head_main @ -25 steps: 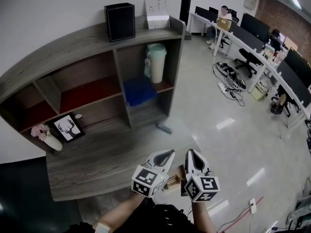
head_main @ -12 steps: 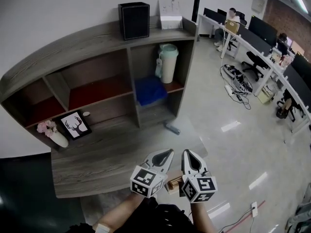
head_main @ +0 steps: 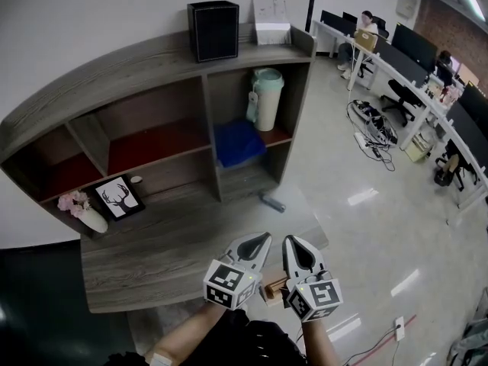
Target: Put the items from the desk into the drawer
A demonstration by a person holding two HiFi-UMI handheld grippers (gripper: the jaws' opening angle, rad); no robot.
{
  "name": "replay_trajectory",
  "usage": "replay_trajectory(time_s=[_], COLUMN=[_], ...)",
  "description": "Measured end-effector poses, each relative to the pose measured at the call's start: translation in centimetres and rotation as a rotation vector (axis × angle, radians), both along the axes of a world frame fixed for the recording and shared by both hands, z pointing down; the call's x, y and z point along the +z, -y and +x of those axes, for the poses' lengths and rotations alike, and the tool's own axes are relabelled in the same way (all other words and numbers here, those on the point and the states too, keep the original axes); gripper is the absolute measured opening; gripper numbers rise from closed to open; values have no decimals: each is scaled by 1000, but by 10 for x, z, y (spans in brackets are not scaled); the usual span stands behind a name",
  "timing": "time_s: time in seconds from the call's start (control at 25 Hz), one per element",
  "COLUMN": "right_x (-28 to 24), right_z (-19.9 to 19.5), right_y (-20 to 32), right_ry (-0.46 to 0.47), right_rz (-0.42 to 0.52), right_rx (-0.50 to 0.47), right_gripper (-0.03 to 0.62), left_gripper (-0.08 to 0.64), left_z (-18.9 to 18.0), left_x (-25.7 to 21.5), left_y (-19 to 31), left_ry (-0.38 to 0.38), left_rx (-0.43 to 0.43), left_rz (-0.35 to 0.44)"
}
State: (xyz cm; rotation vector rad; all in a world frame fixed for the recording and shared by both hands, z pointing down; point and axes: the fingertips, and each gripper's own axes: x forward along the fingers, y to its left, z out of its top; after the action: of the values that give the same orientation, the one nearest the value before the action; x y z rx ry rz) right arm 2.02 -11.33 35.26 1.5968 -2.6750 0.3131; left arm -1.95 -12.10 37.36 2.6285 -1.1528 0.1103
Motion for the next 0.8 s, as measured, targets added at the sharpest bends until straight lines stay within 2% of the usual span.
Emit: replay_trajectory(time_s=[0.8], right_x=[53], right_z=[17], right_y=[74], right_ry=[-51], right_rz=[-129], right_rx=[-28], right_gripper=[14], left_gripper=[11], left_z=[7], left_x=[37], left_y=[70], left_ry=[26], left_rx=[-17], left_rz=[-65])
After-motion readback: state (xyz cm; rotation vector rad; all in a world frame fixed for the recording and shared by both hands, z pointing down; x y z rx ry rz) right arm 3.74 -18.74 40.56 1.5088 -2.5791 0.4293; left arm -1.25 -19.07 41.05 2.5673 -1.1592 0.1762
